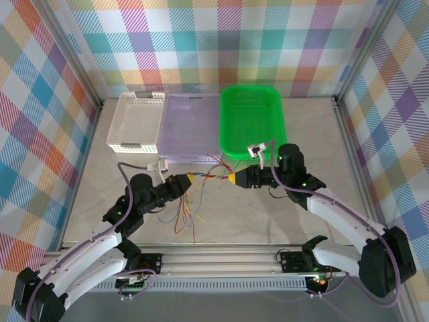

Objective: Untangle the cables

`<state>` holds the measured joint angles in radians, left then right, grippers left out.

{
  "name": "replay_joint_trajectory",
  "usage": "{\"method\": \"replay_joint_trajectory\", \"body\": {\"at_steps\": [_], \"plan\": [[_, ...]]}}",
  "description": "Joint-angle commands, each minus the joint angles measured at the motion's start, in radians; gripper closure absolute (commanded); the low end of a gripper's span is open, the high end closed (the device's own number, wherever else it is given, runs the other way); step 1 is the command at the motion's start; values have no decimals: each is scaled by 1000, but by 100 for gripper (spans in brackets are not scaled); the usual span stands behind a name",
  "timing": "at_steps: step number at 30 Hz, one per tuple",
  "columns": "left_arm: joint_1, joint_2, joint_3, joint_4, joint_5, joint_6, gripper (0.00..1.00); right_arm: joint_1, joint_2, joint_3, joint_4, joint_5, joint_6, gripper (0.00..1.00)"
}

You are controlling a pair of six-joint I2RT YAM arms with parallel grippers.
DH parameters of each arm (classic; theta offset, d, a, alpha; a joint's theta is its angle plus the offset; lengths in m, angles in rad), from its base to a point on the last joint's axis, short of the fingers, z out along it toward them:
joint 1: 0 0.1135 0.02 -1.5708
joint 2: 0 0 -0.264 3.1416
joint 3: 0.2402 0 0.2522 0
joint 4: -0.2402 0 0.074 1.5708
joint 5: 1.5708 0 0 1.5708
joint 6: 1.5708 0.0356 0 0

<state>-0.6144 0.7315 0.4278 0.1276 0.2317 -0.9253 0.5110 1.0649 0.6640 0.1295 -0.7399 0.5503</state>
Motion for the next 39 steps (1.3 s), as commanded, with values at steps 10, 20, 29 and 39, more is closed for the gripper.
{"method": "replay_joint_trajectory", "body": {"at_steps": [10,20,29,39], "plan": [[-186,105,99,100,-233,-56,100,33,-100,-26,26,121,123,34],[-310,205,140,186,-389,-46,100,233,-40,-16,36,311,144,33],[-356,249,150,257,-433,-41,100,270,12,-48,57,436,174,35],[-384,267,153,286,-440,-46,100,292,24,-73,158,549,212,41]]}}
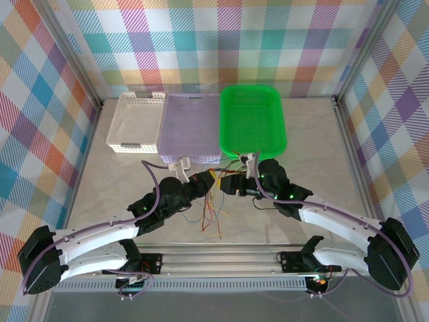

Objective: Untangle the cables

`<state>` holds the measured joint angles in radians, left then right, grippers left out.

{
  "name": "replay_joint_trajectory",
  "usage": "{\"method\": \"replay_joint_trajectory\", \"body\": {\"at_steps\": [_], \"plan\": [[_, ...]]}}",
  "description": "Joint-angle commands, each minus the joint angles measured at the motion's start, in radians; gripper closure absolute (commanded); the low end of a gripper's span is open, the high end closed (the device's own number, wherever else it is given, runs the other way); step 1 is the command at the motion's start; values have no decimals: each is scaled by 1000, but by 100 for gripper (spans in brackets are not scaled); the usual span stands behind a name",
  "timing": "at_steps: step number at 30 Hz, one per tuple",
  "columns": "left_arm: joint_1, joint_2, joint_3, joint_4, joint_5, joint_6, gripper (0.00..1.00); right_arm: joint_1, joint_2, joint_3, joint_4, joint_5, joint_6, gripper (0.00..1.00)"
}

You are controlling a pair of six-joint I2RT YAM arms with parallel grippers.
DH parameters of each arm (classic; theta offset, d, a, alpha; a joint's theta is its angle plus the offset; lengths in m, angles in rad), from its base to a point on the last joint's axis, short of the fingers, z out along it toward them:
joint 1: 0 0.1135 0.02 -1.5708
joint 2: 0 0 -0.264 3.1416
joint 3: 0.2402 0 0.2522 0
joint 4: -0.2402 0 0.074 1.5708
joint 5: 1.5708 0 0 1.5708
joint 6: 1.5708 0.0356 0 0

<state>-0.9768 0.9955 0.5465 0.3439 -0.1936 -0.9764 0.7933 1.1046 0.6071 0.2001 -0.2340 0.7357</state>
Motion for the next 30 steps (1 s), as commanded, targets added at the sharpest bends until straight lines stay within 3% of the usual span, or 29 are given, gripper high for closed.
{"method": "replay_joint_trajectory", "body": {"at_steps": [1,6,11,16,22,30], "plan": [[-25,6,33,75,-16,4,100,12,-17,-22,111,47,31,41],[-32,9,26,95,-19,-4,100,18,7,-35,169,60,57,45],[-35,-4,26,95,-21,-5,100,21,14,-41,155,93,63,57],[-36,-24,21,94,-18,-13,100,21,2,-45,109,142,56,74],[-36,-87,4,48,-26,-15,100,21,-56,-62,29,200,27,100],[-36,-212,-23,-71,-61,-1,100,20,-188,-97,-159,333,-21,100]]}}
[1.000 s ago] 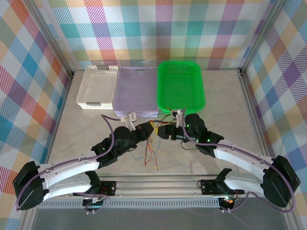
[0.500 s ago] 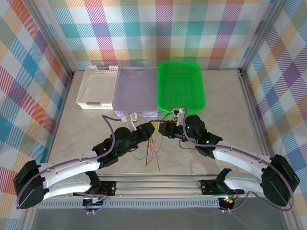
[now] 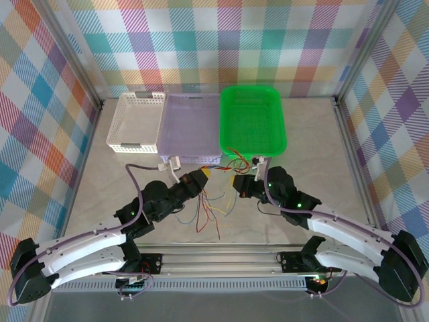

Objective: Untangle the cables

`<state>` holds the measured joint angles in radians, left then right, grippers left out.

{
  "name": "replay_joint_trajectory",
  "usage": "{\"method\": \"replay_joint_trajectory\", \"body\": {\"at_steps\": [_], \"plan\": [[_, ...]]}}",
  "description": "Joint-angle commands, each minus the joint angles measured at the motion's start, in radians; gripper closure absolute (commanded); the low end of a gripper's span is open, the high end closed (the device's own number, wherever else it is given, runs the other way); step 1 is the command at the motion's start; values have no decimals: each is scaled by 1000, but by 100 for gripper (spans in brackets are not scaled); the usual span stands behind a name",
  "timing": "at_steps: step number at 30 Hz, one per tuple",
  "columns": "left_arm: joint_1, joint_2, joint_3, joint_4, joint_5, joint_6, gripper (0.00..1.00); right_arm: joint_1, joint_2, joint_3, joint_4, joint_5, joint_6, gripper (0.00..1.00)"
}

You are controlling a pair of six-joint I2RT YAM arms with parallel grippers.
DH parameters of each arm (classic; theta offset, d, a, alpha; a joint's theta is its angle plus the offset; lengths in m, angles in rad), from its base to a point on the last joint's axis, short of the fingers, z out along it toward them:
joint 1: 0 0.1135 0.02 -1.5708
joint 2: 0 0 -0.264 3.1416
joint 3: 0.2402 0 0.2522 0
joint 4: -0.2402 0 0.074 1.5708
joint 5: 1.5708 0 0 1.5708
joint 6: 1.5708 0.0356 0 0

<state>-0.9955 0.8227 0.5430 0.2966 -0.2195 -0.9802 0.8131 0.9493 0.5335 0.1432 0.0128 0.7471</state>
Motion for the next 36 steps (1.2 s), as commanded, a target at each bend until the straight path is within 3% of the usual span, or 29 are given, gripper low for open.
{"method": "replay_joint_trajectory", "body": {"at_steps": [1,7,12,20,26,29,30,34,36], "plan": [[-17,-50,-25,-28,-35,4,100,0,-47,-26,-124,105,-35,100],[-17,-105,-22,-132,-47,21,100,-9,-137,-21,-287,213,-70,100],[-17,-169,-23,-225,-57,43,100,-81,-202,-8,-460,282,-96,100],[-15,-169,1,-343,9,93,100,-271,-277,30,-557,240,-131,100],[-14,-155,18,-439,17,111,100,-332,-288,106,-612,292,-228,100],[-12,-147,14,-448,8,96,100,-341,-282,124,-607,221,-277,100],[-13,-146,11,-442,4,87,100,-341,-283,127,-596,172,-294,99],[-12,-132,-1,-388,-26,44,100,-341,-297,132,-558,-52,-312,70],[-12,-112,-1,-358,-32,29,100,-341,-298,139,-555,-126,-310,61]]}}
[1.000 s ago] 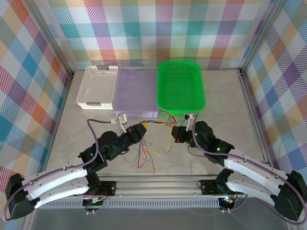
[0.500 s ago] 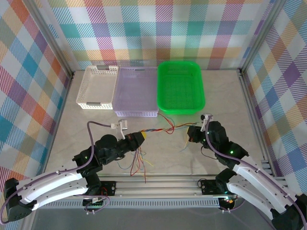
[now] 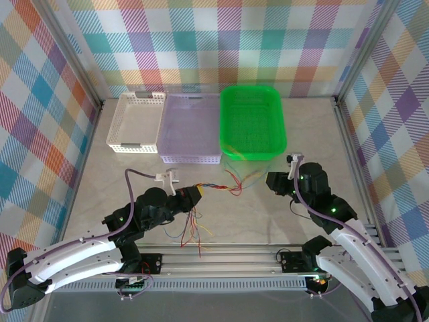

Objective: Untangle the cables

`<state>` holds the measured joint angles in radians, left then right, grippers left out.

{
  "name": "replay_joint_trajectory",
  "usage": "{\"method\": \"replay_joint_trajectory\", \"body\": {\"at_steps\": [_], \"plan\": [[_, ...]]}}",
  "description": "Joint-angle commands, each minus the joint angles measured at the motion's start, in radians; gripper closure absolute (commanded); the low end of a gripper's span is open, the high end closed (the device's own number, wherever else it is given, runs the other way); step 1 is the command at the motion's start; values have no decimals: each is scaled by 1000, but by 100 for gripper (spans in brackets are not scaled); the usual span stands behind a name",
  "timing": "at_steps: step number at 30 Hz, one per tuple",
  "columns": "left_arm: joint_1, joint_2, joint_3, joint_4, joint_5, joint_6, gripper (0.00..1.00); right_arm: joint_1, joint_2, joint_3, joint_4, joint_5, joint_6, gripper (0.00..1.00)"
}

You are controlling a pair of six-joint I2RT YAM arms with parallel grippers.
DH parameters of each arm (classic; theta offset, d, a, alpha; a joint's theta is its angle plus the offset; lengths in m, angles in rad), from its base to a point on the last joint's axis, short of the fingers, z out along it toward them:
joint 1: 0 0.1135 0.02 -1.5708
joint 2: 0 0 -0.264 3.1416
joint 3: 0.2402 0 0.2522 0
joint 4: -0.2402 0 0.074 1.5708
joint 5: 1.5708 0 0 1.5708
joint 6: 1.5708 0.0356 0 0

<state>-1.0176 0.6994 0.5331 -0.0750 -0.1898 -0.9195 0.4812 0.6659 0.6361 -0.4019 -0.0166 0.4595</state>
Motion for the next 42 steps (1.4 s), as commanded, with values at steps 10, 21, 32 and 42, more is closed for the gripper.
{"method": "replay_joint_trajectory", "body": {"at_steps": [10,21,32,42], "plan": [[9,158,38,145,-82,-69,100,-7,31,26,121,-444,68,46],[10,217,61,188,-74,-92,100,84,158,-58,282,-416,85,51],[10,259,46,242,-36,-120,100,130,256,-99,475,-217,67,53],[10,245,36,241,-34,-124,100,134,356,-73,553,-232,79,83]]}}
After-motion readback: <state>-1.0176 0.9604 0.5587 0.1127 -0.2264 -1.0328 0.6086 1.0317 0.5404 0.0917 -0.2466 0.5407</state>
